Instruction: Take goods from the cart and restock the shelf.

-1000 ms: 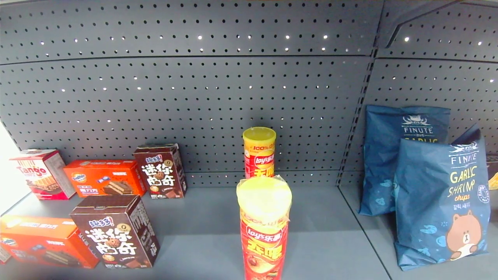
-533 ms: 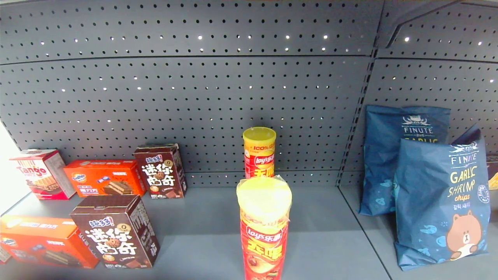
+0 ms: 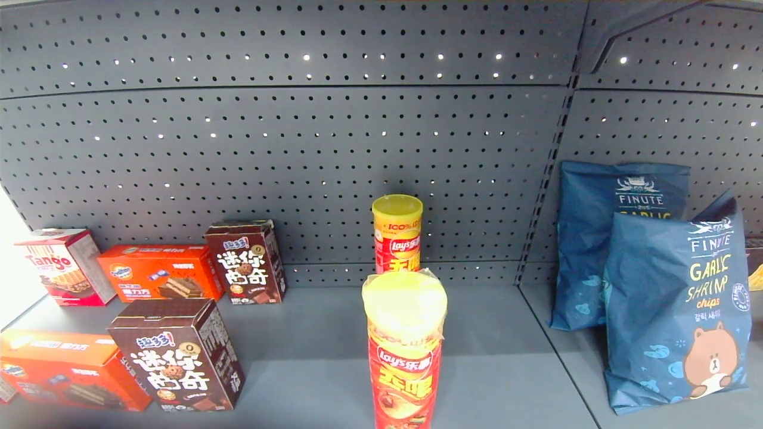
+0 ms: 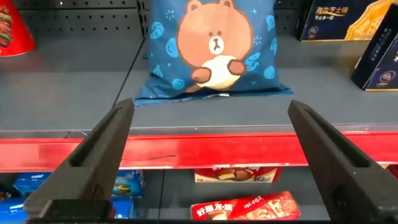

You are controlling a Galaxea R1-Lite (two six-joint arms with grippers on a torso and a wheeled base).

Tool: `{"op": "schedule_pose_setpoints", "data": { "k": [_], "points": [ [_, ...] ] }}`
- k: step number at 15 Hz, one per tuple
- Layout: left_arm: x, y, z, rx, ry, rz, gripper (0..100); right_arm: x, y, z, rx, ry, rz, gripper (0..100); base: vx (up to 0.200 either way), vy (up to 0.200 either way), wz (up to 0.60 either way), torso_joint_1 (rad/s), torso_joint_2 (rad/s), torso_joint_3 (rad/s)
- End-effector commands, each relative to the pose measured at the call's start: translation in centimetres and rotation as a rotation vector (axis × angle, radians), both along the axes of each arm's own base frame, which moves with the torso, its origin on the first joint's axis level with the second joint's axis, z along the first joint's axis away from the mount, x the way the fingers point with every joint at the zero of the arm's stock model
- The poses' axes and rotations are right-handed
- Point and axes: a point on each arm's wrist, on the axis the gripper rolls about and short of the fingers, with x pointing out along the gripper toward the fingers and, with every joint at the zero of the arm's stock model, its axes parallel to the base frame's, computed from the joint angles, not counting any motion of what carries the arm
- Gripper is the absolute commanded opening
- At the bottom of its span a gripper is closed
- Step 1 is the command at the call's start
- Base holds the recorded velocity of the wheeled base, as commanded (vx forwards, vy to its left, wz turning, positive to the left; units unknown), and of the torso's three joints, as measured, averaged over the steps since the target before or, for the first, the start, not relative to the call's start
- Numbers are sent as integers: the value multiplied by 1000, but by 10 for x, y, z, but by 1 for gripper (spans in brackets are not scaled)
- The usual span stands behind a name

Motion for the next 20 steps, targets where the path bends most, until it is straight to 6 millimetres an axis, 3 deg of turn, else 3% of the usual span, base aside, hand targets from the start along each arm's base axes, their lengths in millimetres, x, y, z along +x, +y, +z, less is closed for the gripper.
{"op": "schedule_pose_setpoints", "data": {
  "k": [1, 6, 8, 10, 13, 16, 20],
  "points": [
    [0, -1, 0, -13, 2, -50, 100, 0, 0, 0, 0, 2, -1, 100, 0, 0, 0, 0, 0, 0],
    [-1, -4, 0, -46, 9, -168, 100, 0, 0, 0, 0, 2, 1, 100, 0, 0, 0, 0, 0, 0],
    [14, -7, -7, -124, -108, -54, 100, 0, 0, 0, 0, 2, 1, 100, 0, 0, 0, 0, 0, 0],
    [20, -13, -8, -167, -100, 15, 100, 0, 0, 0, 0, 2, -1, 100, 0, 0, 0, 0, 0, 0],
    [15, -12, -9, -139, -177, 4, 100, 0, 0, 0, 0, 2, 1, 100, 0, 0, 0, 0, 0, 0],
    [11, -5, -18, -35, -287, 163, 100, 0, 0, 0, 0, 2, 1, 100, 0, 0, 0, 0, 0, 0],
    [11, -6, -19, -57, -278, 164, 100, 0, 0, 0, 0, 2, 1, 100, 0, 0, 0, 0, 0, 0]
  ]
}}
